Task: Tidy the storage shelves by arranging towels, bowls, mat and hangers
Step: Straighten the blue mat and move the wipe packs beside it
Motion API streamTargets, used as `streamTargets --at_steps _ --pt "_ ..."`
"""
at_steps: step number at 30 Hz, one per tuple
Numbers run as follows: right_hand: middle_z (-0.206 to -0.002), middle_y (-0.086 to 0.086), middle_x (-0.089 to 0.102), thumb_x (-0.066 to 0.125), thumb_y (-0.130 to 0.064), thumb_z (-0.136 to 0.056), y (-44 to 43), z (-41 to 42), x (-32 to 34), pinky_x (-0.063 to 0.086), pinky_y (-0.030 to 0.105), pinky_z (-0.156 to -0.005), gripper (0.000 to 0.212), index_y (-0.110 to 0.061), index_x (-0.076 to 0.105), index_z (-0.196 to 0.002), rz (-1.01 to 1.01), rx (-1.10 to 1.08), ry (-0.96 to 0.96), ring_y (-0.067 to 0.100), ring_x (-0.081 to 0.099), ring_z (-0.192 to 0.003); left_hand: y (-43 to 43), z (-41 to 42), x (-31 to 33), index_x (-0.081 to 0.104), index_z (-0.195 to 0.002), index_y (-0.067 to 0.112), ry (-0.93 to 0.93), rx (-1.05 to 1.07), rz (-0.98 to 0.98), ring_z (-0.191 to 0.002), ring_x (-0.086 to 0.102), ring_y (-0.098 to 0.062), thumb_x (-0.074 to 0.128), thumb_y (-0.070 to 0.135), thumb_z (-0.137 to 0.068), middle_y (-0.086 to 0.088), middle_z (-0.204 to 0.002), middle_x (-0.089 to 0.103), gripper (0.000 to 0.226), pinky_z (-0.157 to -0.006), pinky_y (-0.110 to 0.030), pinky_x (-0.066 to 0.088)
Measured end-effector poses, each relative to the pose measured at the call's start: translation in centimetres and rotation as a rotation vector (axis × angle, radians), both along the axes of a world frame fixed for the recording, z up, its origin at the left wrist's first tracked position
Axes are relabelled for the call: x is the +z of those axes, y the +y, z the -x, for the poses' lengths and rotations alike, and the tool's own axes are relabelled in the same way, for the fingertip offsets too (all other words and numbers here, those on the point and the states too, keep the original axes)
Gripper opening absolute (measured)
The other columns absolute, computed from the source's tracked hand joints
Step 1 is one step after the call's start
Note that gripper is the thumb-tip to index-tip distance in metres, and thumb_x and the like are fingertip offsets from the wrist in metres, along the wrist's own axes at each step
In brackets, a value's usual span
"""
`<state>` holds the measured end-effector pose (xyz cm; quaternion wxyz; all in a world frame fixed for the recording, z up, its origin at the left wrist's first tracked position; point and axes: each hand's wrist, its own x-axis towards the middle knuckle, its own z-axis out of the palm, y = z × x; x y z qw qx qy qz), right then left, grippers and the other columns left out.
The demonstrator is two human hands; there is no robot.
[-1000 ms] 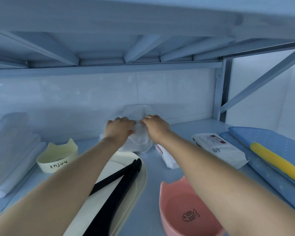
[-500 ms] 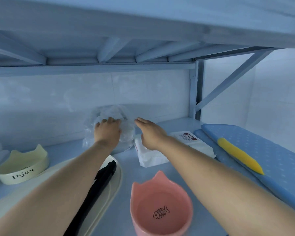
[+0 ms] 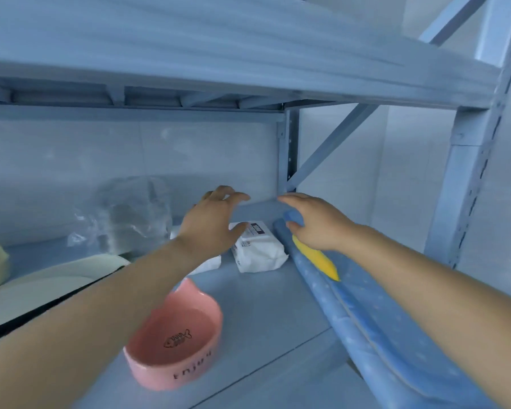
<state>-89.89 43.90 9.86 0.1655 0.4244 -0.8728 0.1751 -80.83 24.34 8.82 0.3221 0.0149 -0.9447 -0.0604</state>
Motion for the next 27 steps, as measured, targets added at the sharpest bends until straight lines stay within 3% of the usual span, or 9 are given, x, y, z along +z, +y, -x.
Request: streamTargets --at_steps 5,9,11,14,16,23,27 --pt "-0.152 0.005 0.029 0.052 -0.026 -0.093 8.1 1.3 -3.0 0.02 0.024 -0.112 0.057 -0.012 0.031 -0.144 -0.135 -0.089 -0.108 0.017 0.029 -0.139 8.6 1.1 -3.0 0.051 -0.126 0.031 -0.12 -0.171 -0.009 -0.123 0.041 -0.014 0.06 0.04 -0.086 0.008 -0.134 0.043 0.043 -0.1 -0.03 0.037" --pt "-0.149 0.009 0.032 0.046 -0.037 -0.095 12.0 2.2 -6.2 0.022 0.025 -0.109 0.056 -0.008 0.033 -0.142 -0.137 -0.138 -0.222 0.02 0.031 -0.137 13.7 1.9 -6.6 0.038 -0.139 0.03 -0.321 -0.186 -0.008 -0.142 0.018 -0.015 0.047 0.047 -0.092 0.003 -0.153 0.023 0.051 -0.114 -0.033 0.02" --pt "-0.149 0.01 0.032 0.038 -0.043 -0.096 13.1 2.8 -7.8 0.023 0.029 -0.11 0.057 -0.008 0.033 -0.141 -0.191 -0.135 -0.281 0.021 0.029 -0.137 15.3 1.7 -8.2 0.039 -0.139 0.031 -0.318 -0.155 -0.016 -0.143 0.011 -0.018 0.038 0.042 -0.097 -0.002 -0.151 0.023 0.044 -0.115 -0.033 0.016" --pt "-0.158 0.004 0.008 0.025 -0.05 -0.098 14.0 3.9 -9.6 0.01 0.038 -0.117 0.062 -0.015 0.017 -0.148 -0.352 -0.092 -0.293 0.018 0.007 -0.145 16.9 1.2 -9.7 0.042 -0.136 0.037 -0.311 -0.08 -0.148 -0.137 0.015 -0.02 0.03 0.038 -0.1 -0.003 -0.139 0.029 0.038 -0.113 -0.032 0.021" --pt "-0.159 0.001 0.001 0.021 -0.051 -0.098 14.4 4.9 -9.8 0.005 0.038 -0.117 0.061 -0.019 0.012 -0.149 -0.377 -0.053 -0.28 0.016 0.0 -0.146 17.9 1.3 -10.1 0.041 -0.134 0.041 -0.322 -0.031 -0.249 -0.135 0.015 -0.02 0.03 0.04 -0.099 -0.002 -0.137 0.028 0.037 -0.112 -0.033 0.021" --pt "-0.158 -0.003 0.007 0.025 -0.049 -0.098 15.6 7.2 -9.2 0.004 0.03 -0.117 0.058 -0.021 0.017 -0.149 -0.366 0.06 -0.255 0.012 0.005 -0.145 20.6 2.7 -9.9 0.035 -0.136 0.043 -0.394 0.143 -0.209 -0.138 0.007 -0.019 0.03 0.053 -0.094 -0.001 -0.141 0.021 0.043 -0.113 -0.041 0.024" --pt "-0.156 -0.005 0.019 0.034 -0.05 -0.096 16.1 7.1 -9.0 0.012 0.027 -0.114 0.058 -0.021 0.028 -0.146 -0.257 0.076 -0.258 0.011 0.015 -0.143 21.1 2.5 -9.7 0.033 -0.137 0.044 -0.397 0.154 -0.218 -0.139 0.003 -0.02 0.03 0.053 -0.094 0.0 -0.145 0.017 0.044 -0.112 -0.044 0.025"
